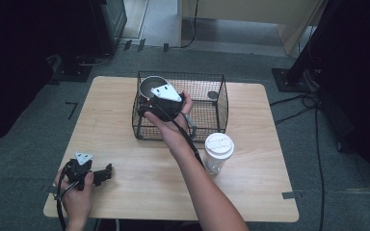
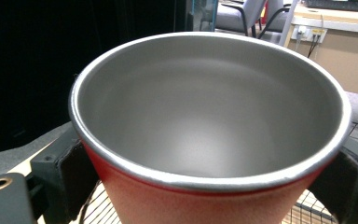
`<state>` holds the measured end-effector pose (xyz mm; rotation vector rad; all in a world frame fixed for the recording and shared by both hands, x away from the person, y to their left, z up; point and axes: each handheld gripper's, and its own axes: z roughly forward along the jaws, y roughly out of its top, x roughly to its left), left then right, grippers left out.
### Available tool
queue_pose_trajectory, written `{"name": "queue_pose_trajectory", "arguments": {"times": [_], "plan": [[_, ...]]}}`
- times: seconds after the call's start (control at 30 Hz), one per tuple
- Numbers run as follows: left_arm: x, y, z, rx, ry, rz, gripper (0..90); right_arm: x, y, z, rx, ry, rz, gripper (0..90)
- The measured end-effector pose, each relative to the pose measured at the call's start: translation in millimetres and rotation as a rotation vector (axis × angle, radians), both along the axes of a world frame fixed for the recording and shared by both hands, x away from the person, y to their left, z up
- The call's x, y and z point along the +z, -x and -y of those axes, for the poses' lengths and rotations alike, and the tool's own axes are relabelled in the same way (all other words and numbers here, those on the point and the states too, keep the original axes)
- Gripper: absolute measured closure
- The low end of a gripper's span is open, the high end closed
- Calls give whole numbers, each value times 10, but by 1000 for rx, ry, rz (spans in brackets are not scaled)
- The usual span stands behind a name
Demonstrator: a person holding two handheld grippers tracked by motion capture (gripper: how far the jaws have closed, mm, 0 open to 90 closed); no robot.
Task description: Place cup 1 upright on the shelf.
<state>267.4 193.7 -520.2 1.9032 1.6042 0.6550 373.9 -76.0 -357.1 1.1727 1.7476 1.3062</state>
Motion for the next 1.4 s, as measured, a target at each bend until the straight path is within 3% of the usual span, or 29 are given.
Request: {"name": "queue_pose_trajectory", "arguments": {"times": [0.53, 0.73, 1.1, 1.3, 1.37, 1.4], "plan": [[0, 0, 0, 0, 0, 0, 0, -217, -386, -92, -51, -4, -16, 74], [1, 1, 0, -1, 0, -2, 0, -334, -546, -98, -60, 20, -52, 73], [1, 1, -1, -1, -1, -2, 0, -494, -784, -99, -71, -12, -117, 73], [2, 1, -1, -1, -1, -3, 0, -572, -909, -150, -65, 20, -169, 72], [1, 1, -1, -1, -1, -2, 0, -585, -925, -149, -64, 14, -161, 72], [1, 1, -1, -1, -1, -3, 0, -610, -950, -157, -69, -1, -135, 72]]}}
